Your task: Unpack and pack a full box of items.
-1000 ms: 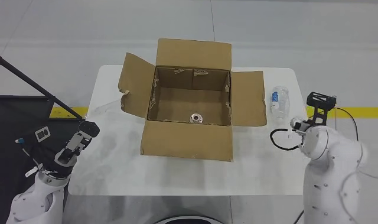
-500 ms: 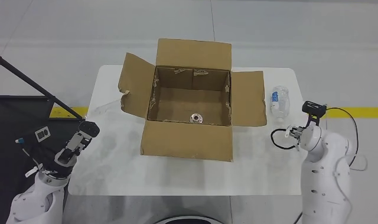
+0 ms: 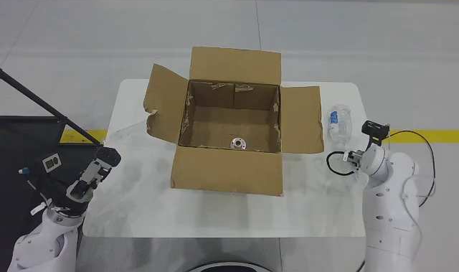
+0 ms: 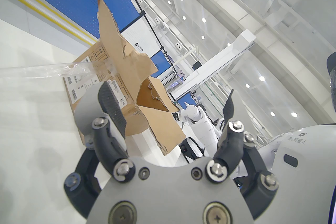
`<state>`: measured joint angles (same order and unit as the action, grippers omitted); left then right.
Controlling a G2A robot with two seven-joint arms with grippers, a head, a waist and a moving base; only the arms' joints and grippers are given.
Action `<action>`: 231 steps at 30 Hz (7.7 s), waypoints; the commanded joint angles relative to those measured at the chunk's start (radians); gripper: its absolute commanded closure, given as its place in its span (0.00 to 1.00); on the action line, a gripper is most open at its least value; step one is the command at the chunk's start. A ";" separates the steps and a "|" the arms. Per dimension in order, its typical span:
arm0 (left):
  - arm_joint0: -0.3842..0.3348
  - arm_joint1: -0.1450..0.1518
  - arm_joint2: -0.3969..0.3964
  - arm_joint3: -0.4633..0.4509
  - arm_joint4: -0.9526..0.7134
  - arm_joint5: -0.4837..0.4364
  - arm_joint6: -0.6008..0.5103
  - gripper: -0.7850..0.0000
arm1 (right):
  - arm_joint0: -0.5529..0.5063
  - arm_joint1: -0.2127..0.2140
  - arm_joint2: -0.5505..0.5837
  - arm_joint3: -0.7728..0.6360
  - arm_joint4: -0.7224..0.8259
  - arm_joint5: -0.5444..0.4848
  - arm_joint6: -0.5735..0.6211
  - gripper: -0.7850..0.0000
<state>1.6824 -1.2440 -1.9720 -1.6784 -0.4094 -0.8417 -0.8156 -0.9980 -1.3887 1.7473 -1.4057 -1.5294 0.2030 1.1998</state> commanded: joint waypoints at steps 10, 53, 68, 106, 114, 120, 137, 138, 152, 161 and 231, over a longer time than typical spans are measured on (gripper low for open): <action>0.000 0.000 0.000 0.000 0.000 0.000 0.000 0.00 | -0.002 0.007 -0.007 -0.049 -0.008 0.014 0.017 0.55; 0.000 0.000 0.000 0.000 0.000 0.000 0.000 0.00 | 0.602 -0.083 -0.621 0.032 0.406 -0.162 0.234 0.00; 0.000 0.000 0.000 0.000 0.000 0.000 0.000 0.00 | 0.767 -0.187 -0.871 0.450 0.670 -0.175 0.185 0.00; 0.000 0.000 0.000 0.000 0.000 0.000 0.000 0.00 | 0.721 -0.285 -1.035 0.668 0.685 0.025 0.108 0.29; 0.000 0.000 0.000 0.000 0.000 0.000 0.000 0.00 | 0.749 -0.326 -1.065 0.794 0.715 0.025 0.102 0.43; 0.000 0.000 0.000 0.000 0.000 0.000 0.000 0.00 | 0.770 -0.353 -1.072 0.877 0.745 0.004 0.083 0.52; 0.000 0.000 0.000 0.000 0.000 0.000 0.000 0.00 | 0.806 -0.414 -1.084 1.040 0.782 -0.026 0.028 0.65; 0.000 0.000 0.000 0.000 0.000 0.000 0.000 0.00 | 0.808 -0.417 -1.084 1.048 0.783 -0.027 0.026 0.68; 0.000 0.000 0.000 0.000 0.000 0.000 0.000 0.00 | 0.855 -0.424 -1.051 1.107 0.814 -0.086 -0.040 1.00; 0.000 0.000 0.000 0.000 0.000 0.000 0.000 0.00 | 0.868 -0.389 -0.997 1.077 0.857 -0.246 -0.082 1.00; 0.000 0.000 0.000 0.000 0.000 0.000 0.000 0.00 | 0.120 0.041 -0.319 -0.170 1.328 -0.914 -0.091 1.00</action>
<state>1.6824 -1.2440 -1.9720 -1.6784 -0.4094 -0.8417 -0.8156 -0.8745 -1.3523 1.4270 -1.5714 -0.2086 -0.7104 1.1097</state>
